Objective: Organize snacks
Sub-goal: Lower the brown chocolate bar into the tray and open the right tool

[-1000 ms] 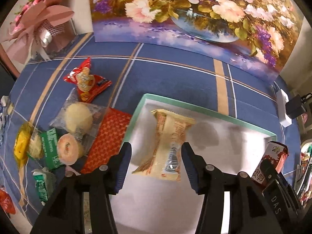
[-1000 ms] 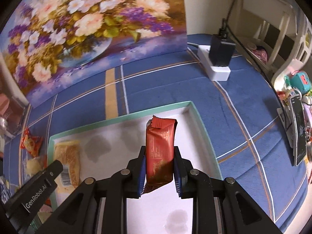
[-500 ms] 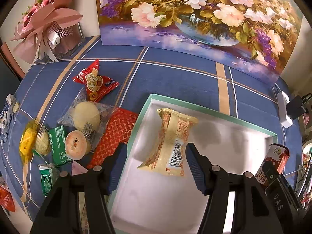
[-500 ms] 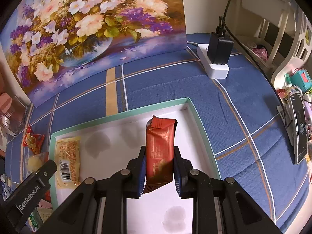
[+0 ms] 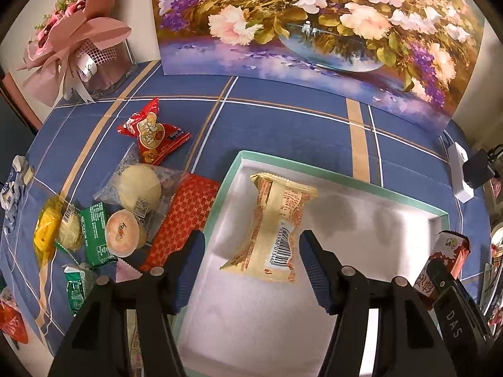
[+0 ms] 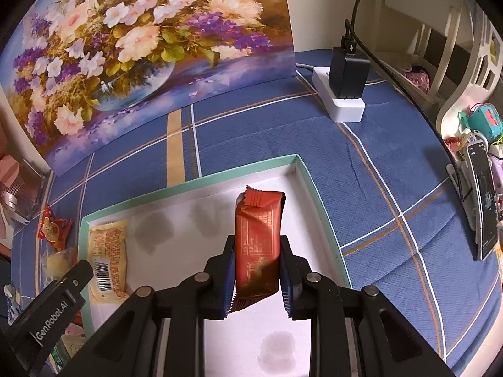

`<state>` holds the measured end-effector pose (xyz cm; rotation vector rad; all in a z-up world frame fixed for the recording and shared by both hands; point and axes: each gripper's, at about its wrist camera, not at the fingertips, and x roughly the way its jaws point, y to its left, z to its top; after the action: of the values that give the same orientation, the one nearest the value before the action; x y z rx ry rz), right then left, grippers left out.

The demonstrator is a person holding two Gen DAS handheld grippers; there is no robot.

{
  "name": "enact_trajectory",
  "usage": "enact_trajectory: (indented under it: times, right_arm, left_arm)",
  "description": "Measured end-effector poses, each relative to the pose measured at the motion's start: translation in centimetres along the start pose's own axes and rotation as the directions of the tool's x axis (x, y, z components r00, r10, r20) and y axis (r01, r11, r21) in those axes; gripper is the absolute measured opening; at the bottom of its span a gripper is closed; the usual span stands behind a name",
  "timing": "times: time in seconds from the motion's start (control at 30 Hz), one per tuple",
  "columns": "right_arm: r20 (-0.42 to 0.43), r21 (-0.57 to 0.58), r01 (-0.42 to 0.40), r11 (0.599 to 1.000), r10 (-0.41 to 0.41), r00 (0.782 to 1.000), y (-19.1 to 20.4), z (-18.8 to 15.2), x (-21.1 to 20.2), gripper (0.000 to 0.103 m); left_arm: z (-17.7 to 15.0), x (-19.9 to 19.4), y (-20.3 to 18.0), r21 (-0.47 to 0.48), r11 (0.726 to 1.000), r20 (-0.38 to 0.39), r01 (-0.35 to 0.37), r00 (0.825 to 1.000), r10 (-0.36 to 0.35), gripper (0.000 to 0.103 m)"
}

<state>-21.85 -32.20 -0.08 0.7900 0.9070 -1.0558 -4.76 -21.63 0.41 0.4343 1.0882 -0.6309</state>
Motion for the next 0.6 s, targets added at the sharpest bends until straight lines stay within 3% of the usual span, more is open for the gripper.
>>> enact_trajectory:
  times: [0.07,0.13,0.2,0.3,0.4,0.53,0.6]
  right_arm:
    - [0.002,0.002,0.000,1.000,0.000,1.000,0.0,0.0,-0.1,0.026]
    - [0.002,0.006,-0.001,1.000,0.001,1.000,-0.2,0.0,-0.1,0.026]
    - [0.002,0.008,0.002,1.000,-0.002,1.000,-0.3,0.0,-0.1,0.026]
    - [0.008,0.004,0.008,1.000,-0.008,1.000,-0.4,0.1,-0.1,0.027]
    - [0.026,-0.010,0.009,1.000,-0.009,1.000,-0.2,0.2,-0.4,0.027]
    - [0.049,-0.027,-0.005,1.000,0.006,0.999,0.3,0.3,-1.2,0.028]
    - [0.064,-0.038,-0.011,0.999,0.013,0.998,0.6,0.4,-1.7,0.033]
  left_arm:
    - [0.0,0.0,0.0,-0.001,1.000,0.001,-0.002,1.000,0.002,0.065]
    - [0.1,-0.1,-0.1,-0.005,1.000,0.003,-0.001,1.000,0.001,0.081]
    - [0.1,-0.3,-0.1,-0.006,1.000,0.007,0.005,1.000,-0.005,0.087]
    - [0.2,-0.5,-0.3,-0.003,1.000,0.014,-0.002,1.000,0.002,0.088]
    - [0.3,-0.7,-0.2,-0.008,1.000,0.031,-0.014,0.999,0.014,0.098]
    - [0.4,-1.1,0.0,-0.023,0.999,0.050,-0.030,0.998,0.031,0.098]
    - [0.5,-1.3,0.4,-0.044,0.998,0.061,-0.042,0.997,0.045,0.101]
